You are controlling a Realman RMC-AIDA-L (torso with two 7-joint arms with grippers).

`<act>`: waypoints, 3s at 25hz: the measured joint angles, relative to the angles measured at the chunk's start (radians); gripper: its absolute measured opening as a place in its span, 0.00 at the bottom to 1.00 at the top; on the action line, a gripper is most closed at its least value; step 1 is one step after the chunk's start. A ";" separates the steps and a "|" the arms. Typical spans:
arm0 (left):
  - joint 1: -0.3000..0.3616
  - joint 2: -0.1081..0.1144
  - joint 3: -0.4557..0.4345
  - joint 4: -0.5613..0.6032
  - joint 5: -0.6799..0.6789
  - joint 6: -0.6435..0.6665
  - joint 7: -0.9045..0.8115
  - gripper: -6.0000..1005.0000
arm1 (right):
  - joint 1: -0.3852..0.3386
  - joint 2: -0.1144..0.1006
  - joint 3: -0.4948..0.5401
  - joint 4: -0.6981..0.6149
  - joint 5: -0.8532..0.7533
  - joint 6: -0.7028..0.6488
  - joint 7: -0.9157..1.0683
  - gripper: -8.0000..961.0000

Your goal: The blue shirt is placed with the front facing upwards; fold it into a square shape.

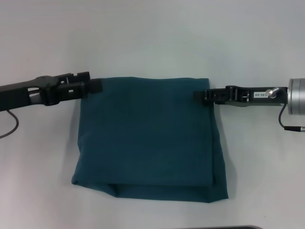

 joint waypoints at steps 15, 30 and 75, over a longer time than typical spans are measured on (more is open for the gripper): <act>0.036 -0.018 0.103 0.044 0.088 0.045 0.060 0.93 | -0.042 -0.053 0.076 -0.023 0.113 -0.184 -0.050 0.63; 0.022 -0.027 0.174 0.141 0.242 -0.079 0.084 0.93 | -0.037 -0.064 0.079 -0.034 0.113 -0.186 -0.038 0.63; 0.029 0.015 -0.012 0.012 0.137 0.172 0.245 0.93 | 0.013 0.015 -0.087 -0.273 0.067 -0.277 -0.341 0.65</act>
